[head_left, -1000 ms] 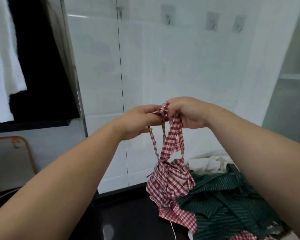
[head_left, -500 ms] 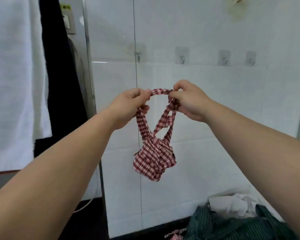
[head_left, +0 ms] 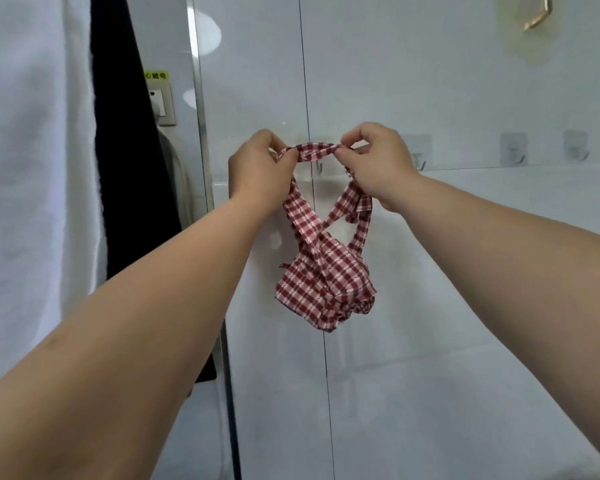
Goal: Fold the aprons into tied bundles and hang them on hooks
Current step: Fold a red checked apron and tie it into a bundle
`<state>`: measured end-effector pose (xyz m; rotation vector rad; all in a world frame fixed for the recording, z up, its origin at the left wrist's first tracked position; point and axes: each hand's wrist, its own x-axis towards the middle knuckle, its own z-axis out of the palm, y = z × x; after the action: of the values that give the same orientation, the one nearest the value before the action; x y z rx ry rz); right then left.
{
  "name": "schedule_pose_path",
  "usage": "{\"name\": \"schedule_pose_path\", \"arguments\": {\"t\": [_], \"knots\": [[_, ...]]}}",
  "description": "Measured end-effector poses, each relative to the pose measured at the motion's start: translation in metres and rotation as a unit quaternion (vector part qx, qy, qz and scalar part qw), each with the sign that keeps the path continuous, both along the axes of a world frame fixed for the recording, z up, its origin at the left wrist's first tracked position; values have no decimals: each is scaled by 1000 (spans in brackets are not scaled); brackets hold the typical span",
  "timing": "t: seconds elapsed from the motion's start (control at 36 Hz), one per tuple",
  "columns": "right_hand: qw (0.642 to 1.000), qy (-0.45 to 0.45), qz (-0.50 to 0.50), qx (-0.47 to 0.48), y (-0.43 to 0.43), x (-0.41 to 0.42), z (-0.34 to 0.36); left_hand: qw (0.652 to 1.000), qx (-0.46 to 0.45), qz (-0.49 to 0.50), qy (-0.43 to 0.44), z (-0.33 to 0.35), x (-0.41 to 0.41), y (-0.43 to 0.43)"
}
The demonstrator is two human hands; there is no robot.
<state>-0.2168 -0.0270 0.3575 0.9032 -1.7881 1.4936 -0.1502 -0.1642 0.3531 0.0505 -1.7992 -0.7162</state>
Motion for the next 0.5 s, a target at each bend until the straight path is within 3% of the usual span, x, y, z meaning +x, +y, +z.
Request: {"name": "schedule_pose_path", "arguments": {"t": [0.22,0.5], "knots": [[996,21,-83,7,-19,-35,10,987,-100,124,-5,10,-25,-1],[987,17,-45,150,-9,-6,-50,976,-135,83,-146,-49,-9,9]]}}
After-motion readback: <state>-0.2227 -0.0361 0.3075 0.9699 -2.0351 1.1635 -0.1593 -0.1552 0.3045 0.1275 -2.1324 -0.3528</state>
